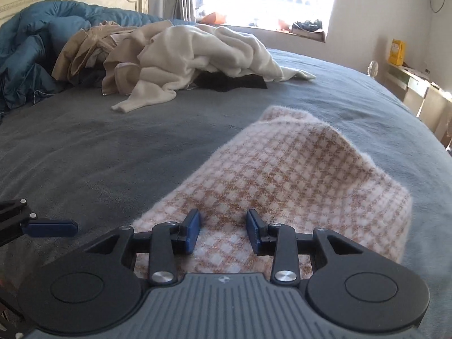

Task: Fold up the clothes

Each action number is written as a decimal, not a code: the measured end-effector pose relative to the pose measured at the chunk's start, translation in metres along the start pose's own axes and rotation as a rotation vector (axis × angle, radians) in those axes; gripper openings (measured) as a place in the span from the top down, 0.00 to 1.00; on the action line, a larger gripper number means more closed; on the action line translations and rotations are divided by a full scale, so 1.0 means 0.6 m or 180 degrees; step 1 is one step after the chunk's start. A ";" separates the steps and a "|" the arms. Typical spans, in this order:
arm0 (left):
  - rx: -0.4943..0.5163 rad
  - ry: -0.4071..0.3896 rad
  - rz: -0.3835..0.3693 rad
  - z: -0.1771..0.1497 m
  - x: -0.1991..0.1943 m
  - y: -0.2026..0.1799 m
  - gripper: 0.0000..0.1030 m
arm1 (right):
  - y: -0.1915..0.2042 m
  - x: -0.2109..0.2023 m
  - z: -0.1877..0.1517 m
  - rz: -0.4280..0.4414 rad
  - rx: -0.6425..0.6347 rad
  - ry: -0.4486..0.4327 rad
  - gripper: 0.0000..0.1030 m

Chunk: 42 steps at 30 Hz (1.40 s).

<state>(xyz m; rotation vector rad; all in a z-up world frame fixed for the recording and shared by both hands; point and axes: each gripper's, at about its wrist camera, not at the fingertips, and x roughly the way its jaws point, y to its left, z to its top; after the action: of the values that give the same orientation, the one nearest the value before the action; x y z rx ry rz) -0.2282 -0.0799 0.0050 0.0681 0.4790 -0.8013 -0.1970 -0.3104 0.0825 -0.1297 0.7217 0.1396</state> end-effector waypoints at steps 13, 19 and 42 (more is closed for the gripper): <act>-0.0110 0.0084 0.0204 -0.024 -0.011 0.031 0.28 | 0.064 0.000 -0.056 0.0304 0.0058 0.0078 0.57; -0.0128 0.0091 0.0306 -0.024 -0.018 0.042 0.28 | 0.063 -0.066 -0.040 0.0217 0.0232 -0.0172 0.61; 0.0456 -0.0026 -0.0103 0.077 0.117 -0.055 0.32 | -0.076 -0.054 -0.167 -0.0479 0.0781 -0.0351 0.63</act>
<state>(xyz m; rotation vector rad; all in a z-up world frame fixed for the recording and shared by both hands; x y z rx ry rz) -0.1917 -0.1615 0.0195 0.1900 0.4153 -0.8667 -0.2785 -0.3744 0.0329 0.0578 0.6114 -0.0853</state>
